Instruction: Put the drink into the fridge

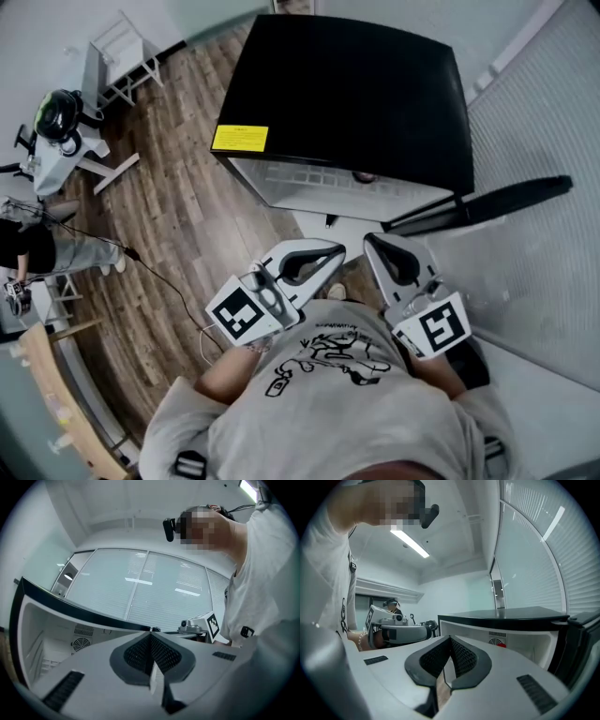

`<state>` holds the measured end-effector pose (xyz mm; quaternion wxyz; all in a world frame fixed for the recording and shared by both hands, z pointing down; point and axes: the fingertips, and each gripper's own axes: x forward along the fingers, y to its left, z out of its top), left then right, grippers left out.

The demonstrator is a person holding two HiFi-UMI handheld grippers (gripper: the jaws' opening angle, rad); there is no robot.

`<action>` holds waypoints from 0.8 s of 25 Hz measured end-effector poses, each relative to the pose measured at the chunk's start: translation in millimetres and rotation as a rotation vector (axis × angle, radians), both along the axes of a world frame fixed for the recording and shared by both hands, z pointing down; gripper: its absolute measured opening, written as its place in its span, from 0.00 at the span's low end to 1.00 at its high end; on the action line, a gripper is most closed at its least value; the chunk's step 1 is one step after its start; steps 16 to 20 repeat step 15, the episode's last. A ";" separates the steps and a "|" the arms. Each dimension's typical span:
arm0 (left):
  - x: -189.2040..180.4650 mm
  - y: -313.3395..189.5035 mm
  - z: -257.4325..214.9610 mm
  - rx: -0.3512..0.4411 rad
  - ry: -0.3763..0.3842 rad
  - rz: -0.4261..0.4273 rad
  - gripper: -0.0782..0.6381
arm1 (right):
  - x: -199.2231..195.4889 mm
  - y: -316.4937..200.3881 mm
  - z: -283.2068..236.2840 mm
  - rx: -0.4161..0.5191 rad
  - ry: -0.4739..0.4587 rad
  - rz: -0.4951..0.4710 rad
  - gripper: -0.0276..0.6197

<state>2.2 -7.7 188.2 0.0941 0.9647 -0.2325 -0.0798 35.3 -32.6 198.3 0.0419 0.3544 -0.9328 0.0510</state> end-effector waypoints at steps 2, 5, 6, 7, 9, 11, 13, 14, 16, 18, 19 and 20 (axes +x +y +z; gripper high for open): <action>0.6 1.0 -1.5 -0.001 0.000 -0.001 0.11 | -0.5 1.6 -4.8 0.007 -0.019 -0.010 0.10; 1.6 2.9 -4.9 0.000 0.006 -0.003 0.11 | -1.2 2.7 -7.6 0.013 -0.021 -0.017 0.10; 1.5 3.5 -5.7 0.000 0.007 -0.004 0.11 | -1.5 2.8 -7.7 0.014 -0.018 -0.019 0.10; 1.2 3.9 -6.5 0.003 0.006 -0.005 0.11 | -2.1 2.9 -7.9 0.016 -0.016 -0.021 0.10; 1.0 5.5 -7.2 0.007 0.006 -0.007 0.11 | -3.3 4.4 -7.7 0.016 -0.013 -0.026 0.10; 1.3 7.6 -7.3 0.002 0.006 -0.008 0.11 | -3.6 6.3 -7.6 0.016 -0.006 -0.032 0.10; 1.4 9.0 -9.7 0.004 0.008 -0.008 0.11 | -3.4 7.2 -9.0 0.017 0.000 -0.035 0.10; 1.5 9.9 -11.2 0.006 0.010 -0.010 0.11 | -3.1 7.7 -9.9 0.018 0.003 -0.036 0.10; 1.5 10.8 -12.7 0.007 0.012 -0.011 0.11 | -2.9 8.3 -10.7 0.019 0.005 -0.037 0.10; 1.5 10.8 -12.7 0.007 0.012 -0.011 0.11 | -2.9 8.3 -10.7 0.019 0.005 -0.037 0.10; 1.5 10.8 -12.7 0.007 0.012 -0.011 0.11 | -2.9 8.3 -10.7 0.019 0.005 -0.037 0.10; 1.5 10.8 -12.7 0.007 0.012 -0.011 0.11 | -2.9 8.3 -10.7 0.019 0.005 -0.037 0.10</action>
